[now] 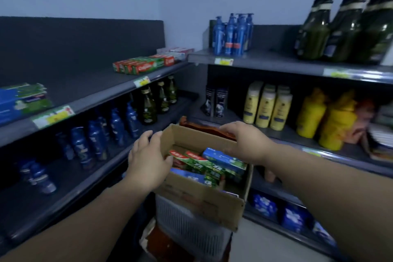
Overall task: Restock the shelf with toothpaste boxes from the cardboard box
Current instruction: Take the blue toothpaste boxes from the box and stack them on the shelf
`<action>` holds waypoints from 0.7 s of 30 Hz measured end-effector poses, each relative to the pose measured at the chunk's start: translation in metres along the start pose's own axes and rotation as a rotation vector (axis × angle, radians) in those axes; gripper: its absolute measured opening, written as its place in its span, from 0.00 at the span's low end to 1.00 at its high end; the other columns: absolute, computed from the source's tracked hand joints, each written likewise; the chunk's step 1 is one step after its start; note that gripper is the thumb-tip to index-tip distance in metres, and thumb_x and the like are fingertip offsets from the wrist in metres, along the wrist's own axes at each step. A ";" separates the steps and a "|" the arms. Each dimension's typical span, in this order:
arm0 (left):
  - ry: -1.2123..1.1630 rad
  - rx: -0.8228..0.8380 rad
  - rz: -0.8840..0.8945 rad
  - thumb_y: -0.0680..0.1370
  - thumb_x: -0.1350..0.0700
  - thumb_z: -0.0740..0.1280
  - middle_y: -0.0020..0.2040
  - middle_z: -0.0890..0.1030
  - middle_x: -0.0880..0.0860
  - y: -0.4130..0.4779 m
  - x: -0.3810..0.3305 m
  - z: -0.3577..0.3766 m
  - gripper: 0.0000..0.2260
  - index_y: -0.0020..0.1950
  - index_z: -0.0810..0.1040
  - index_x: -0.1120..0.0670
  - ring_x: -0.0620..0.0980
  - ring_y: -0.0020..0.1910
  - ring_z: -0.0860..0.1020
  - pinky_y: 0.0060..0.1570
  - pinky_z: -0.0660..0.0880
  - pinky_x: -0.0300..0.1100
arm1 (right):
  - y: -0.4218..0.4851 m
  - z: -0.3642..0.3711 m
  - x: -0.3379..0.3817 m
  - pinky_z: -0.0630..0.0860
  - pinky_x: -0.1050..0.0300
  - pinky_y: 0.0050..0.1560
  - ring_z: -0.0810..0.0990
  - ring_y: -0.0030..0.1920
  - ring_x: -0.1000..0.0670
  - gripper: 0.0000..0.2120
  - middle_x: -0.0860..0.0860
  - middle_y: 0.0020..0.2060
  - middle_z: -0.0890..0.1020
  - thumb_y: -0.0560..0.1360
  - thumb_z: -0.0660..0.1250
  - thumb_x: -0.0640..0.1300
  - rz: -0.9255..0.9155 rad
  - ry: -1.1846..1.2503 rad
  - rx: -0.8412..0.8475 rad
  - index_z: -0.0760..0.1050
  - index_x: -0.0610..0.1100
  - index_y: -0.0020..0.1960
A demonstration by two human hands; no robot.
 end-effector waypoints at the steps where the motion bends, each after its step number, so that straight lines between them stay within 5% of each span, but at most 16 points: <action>1: 0.002 0.017 0.014 0.76 0.48 0.67 0.76 0.54 0.50 0.002 -0.008 0.013 0.31 0.76 0.57 0.48 0.54 0.75 0.54 0.73 0.56 0.50 | -0.006 0.002 -0.018 0.71 0.55 0.62 0.72 0.66 0.47 0.29 0.50 0.70 0.69 0.75 0.71 0.50 0.035 0.004 0.013 0.66 0.54 0.73; 10: 0.082 0.188 0.025 0.76 0.48 0.68 0.74 0.61 0.51 0.054 -0.022 0.105 0.26 0.73 0.65 0.48 0.53 0.72 0.62 0.70 0.62 0.48 | -0.015 0.055 -0.107 0.66 0.59 0.65 0.69 0.69 0.49 0.28 0.50 0.71 0.69 0.75 0.71 0.49 0.208 0.090 0.130 0.67 0.51 0.73; 21: 0.161 0.386 0.093 0.73 0.48 0.72 0.71 0.67 0.51 0.135 0.038 0.181 0.25 0.68 0.73 0.49 0.52 0.67 0.69 0.66 0.68 0.46 | 0.077 0.171 -0.091 0.73 0.54 0.62 0.74 0.64 0.46 0.34 0.47 0.67 0.73 0.70 0.76 0.50 0.211 0.099 0.364 0.68 0.51 0.73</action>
Point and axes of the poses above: each hand's wrist, its own y-axis towards the middle knuckle, its own z-axis out of the palm, x = y × z, the point moved 2 cm from there along y, towards the middle knuckle
